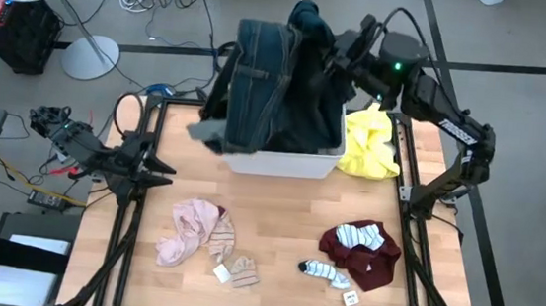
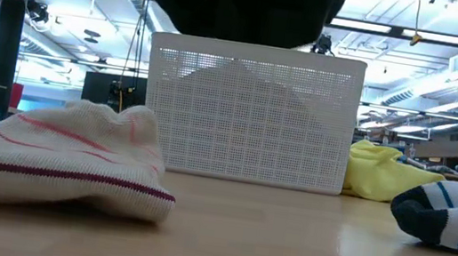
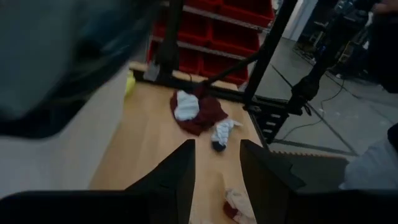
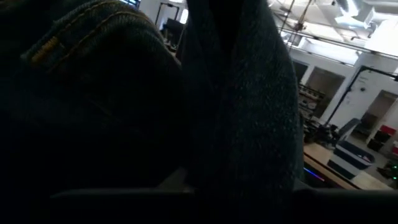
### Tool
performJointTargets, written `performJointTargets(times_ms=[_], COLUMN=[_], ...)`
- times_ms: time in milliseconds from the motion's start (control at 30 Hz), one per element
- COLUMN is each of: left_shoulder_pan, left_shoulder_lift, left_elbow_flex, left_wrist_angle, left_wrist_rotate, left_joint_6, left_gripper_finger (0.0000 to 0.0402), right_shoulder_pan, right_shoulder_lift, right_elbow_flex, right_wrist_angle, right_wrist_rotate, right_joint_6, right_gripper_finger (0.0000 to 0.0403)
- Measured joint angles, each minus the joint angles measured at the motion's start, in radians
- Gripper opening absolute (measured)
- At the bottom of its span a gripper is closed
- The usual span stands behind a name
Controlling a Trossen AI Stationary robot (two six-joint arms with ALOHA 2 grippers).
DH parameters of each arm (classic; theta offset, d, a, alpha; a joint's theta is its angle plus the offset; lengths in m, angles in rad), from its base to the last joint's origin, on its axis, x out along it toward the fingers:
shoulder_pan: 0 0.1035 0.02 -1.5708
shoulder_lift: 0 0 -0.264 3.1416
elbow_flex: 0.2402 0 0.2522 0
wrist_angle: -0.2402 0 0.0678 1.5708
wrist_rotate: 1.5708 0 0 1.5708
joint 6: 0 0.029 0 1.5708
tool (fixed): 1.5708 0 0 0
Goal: Sort clothes
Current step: Put the black pants into the white laundry bin
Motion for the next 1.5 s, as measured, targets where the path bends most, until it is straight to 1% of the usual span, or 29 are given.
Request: performJointTargets(times_ms=[133,267,367,467,633,800,933,1067,1233,1500], left_shoulder_pan=[0.0,0.0,0.0,0.0,0.0,0.0,0.0,0.0,0.0,0.0], left_shoulder_lift=[0.0,0.0,0.0,0.0,0.0,0.0,0.0,0.0,0.0,0.0], left_elbow_flex=[0.0,0.0,0.0,0.0,0.0,0.0,0.0,0.0,0.0,0.0], left_wrist_angle=[0.023,0.021,0.02,0.017,0.015,0.015,0.012,0.012,0.012,-0.004], left_wrist_rotate=[-0.015,-0.032,-0.032,-0.032,-0.032,-0.032,-0.032,-0.032,-0.032,-0.031], left_joint_6=[0.073,0.075,0.074,0.074,0.072,0.071,0.049,0.044,0.044,0.044], left_gripper_finger=[0.0132,0.0132,0.0132,0.0132,0.0132,0.0132,0.0132,0.0132,0.0132,0.0132], right_shoulder_pan=[-0.073,-0.128,-0.163,-0.182,-0.161,-0.119,-0.107,-0.133,-0.168,-0.216], right_shoulder_lift=[0.008,0.033,0.063,0.113,0.227,0.331,0.417,0.482,0.536,0.649], right_elbow_flex=[0.0,0.0,0.0,0.002,0.002,0.002,0.002,0.002,0.003,0.005], right_wrist_angle=[-0.003,-0.061,-0.123,-0.177,-0.191,-0.174,-0.222,-0.326,-0.476,-0.548], right_wrist_rotate=[-0.05,-0.08,-0.162,-0.28,-0.42,-0.437,-0.441,-0.44,-0.463,-0.562], right_joint_6=[0.006,0.015,0.105,0.192,0.26,0.276,0.333,0.394,0.403,0.399], right_gripper_finger=[0.0037,0.0037,0.0037,0.0037,0.0037,0.0037,0.0037,0.0037,0.0037,0.0037])
